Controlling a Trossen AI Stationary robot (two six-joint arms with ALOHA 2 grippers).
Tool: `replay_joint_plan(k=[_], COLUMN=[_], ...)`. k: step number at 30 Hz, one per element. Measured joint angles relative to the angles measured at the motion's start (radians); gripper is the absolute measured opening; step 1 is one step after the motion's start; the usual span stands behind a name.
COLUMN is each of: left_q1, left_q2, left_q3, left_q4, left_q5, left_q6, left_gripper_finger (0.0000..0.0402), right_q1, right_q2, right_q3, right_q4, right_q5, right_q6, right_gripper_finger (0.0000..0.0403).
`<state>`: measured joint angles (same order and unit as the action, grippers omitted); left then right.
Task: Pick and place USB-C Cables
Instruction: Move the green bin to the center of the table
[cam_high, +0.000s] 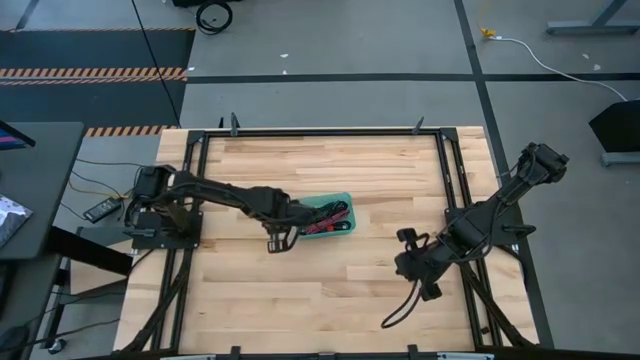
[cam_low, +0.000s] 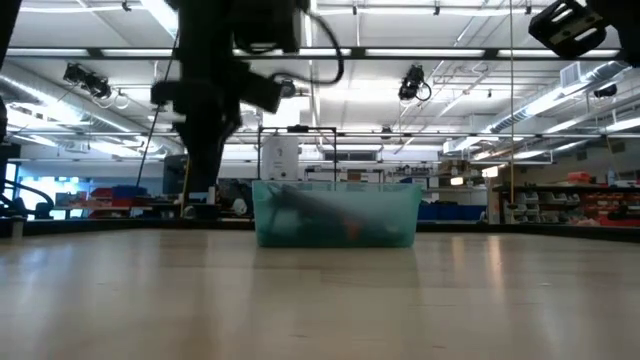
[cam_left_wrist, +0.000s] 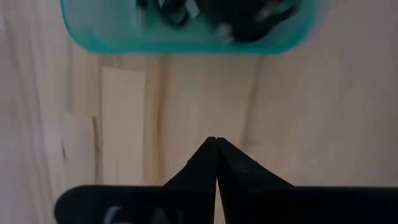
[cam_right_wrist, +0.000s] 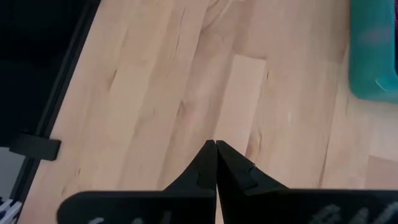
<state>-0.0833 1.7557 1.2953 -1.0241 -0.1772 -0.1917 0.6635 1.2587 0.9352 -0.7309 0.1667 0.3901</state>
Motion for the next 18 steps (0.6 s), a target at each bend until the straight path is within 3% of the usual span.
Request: replay_joint_plan(k=[9, 18], left_q1=[0.119, 0.215], left_q2=[0.000, 0.000], left_q3=[-0.206, -0.232], left_q4=[0.277, 0.418], left_q5=[-0.031, -0.038], left_q6=[0.093, 0.157], left_gripper_finger=[0.0009, 0.0011], right_q1=[-0.036, -0.039], right_q2=[0.000, 0.000], right_q3=[0.000, 0.000], right_q4=[0.022, 0.024], right_q5=[-0.004, -0.011], right_q6=[-0.048, -0.052], right_gripper_finger=[0.0003, 0.0003])
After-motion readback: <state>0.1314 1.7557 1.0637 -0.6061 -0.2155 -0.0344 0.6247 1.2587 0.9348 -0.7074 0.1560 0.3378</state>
